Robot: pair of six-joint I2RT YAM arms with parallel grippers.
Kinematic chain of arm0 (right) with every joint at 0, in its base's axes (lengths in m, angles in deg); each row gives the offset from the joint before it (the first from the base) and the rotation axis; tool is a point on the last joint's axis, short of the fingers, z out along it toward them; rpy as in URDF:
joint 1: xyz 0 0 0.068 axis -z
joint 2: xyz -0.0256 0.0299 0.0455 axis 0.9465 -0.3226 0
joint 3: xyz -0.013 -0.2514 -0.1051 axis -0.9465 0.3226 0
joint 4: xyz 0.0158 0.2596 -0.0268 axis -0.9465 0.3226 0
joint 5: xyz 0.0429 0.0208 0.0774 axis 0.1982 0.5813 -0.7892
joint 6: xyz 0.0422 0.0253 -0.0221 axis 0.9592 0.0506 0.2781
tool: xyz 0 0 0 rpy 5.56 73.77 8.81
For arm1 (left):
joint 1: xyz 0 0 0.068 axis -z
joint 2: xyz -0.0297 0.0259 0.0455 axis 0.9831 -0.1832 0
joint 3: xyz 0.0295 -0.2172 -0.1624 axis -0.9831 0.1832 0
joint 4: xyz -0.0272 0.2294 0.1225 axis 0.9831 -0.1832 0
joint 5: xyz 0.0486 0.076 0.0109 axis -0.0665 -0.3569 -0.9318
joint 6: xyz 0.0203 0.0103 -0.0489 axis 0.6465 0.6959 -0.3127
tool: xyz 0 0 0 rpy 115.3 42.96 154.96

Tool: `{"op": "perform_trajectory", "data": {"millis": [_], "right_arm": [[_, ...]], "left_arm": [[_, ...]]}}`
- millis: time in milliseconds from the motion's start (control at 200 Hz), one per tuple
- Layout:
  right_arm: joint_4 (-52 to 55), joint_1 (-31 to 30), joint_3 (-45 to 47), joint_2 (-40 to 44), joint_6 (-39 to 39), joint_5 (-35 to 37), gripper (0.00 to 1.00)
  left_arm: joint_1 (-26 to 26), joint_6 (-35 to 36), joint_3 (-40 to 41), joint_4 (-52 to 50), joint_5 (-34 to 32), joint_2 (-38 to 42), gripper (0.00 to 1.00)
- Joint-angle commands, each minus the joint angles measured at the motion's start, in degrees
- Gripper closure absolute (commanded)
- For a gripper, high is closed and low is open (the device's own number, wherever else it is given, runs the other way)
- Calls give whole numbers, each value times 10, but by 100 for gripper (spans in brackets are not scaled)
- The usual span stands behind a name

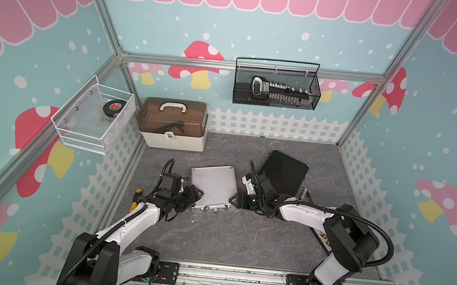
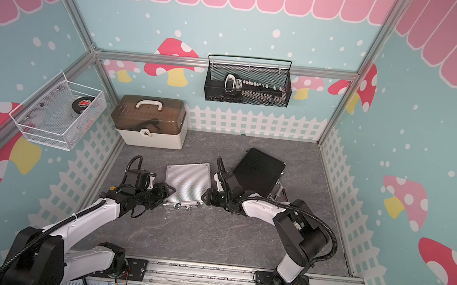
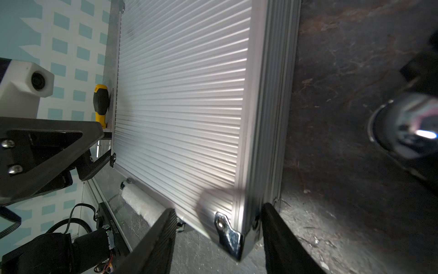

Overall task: Open the poker set cases
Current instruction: Open the case lid on the poker set case.

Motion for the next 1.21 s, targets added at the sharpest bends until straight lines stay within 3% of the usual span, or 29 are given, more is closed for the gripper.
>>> {"op": "perform_trajectory", "data": {"millis": [0,715,1201], "right_arm": [[-15,-4,-1,27,3,-24,44],[4,-6,-14,147,18,-45,46],[1,1,-59,160,50,-35,47]], "left_arm": [[0,-21,-6,5,32,15,27],[1,-53,-84,-70,51,107,27],[1,-87,-188,-69,46,74,28]]}}
